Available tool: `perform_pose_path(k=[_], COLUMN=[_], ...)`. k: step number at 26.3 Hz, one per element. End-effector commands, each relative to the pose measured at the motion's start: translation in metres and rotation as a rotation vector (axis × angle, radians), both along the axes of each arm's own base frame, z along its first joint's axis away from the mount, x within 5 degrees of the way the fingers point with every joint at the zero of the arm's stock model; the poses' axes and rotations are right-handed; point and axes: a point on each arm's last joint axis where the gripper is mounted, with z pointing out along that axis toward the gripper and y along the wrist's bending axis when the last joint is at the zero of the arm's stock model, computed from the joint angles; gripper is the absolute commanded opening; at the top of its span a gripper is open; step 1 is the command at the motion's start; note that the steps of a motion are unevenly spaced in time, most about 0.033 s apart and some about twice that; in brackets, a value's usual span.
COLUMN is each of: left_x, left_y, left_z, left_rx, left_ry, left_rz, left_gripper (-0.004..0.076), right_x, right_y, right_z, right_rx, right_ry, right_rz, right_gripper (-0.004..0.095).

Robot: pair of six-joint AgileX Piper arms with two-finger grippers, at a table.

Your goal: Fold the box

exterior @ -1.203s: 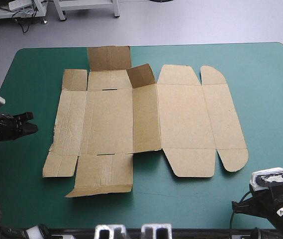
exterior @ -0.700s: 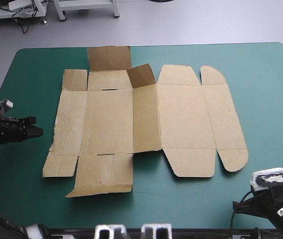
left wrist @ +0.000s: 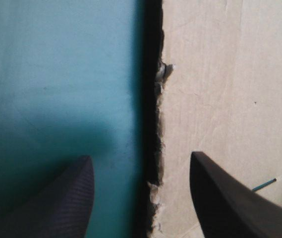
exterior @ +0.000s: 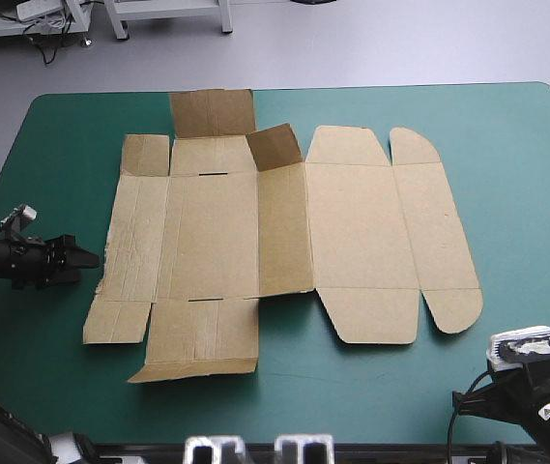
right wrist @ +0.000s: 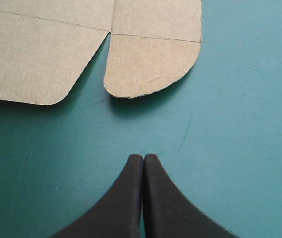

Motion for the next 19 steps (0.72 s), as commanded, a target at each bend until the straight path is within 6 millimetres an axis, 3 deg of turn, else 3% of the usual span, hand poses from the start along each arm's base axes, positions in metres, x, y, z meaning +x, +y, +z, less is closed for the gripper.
perform_pose_path(k=[1, 6, 11, 19], left_x=[0.001, 0.004, 0.009, 0.024], left_y=[-0.006, -0.006, -0.019, -0.075], left_z=[0.016, 0.004, -0.01, -0.041], left_rx=[-0.09, -0.117, -0.098, -0.058], left_ry=[-0.032, 0.014, 0.084, 0.23], left_rz=[-0.037, -0.029, -0.112, -0.366], left_gripper=[0.0419, 0.0419, 0.0419, 0.0419], right_x=[0.004, 0.004, 0.004, 0.004], right_y=[0.0, 0.0, 0.0, 0.0], right_z=[0.009, 0.009, 0.009, 0.009], right_rx=[0.001, 0.001, 0.001, 0.001], right_ry=[-0.054, -0.054, -0.054, -0.054], right_rz=[-0.004, -0.004, -0.004, -0.004], right_gripper=[-0.0019, -0.0019, -0.0019, -0.0019])
